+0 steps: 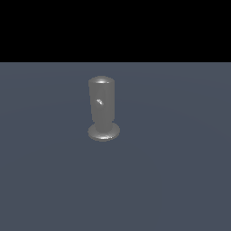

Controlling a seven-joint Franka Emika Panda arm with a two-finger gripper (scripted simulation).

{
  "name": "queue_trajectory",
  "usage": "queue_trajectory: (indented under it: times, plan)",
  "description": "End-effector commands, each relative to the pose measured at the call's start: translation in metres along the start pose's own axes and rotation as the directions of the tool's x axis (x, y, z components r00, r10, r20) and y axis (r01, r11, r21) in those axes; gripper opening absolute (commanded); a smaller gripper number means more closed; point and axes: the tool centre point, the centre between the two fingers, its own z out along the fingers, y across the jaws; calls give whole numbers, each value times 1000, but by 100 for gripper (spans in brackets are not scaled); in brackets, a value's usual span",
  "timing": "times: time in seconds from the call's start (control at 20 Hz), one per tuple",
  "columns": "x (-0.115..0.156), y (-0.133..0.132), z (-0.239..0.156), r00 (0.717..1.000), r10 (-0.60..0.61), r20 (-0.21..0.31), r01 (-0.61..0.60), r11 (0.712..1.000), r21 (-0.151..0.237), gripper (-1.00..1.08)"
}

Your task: Turn on the faucet by rotating a designated handle.

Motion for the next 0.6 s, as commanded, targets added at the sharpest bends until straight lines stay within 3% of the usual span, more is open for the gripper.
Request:
queue_trajectory:
  times: [0.0, 0.55]
  plan:
    - [0, 0, 0, 1000, 0, 0, 0, 1000, 0, -100]
    - [5, -8, 31, 1000, -10, 5, 10, 1000, -2, -100]
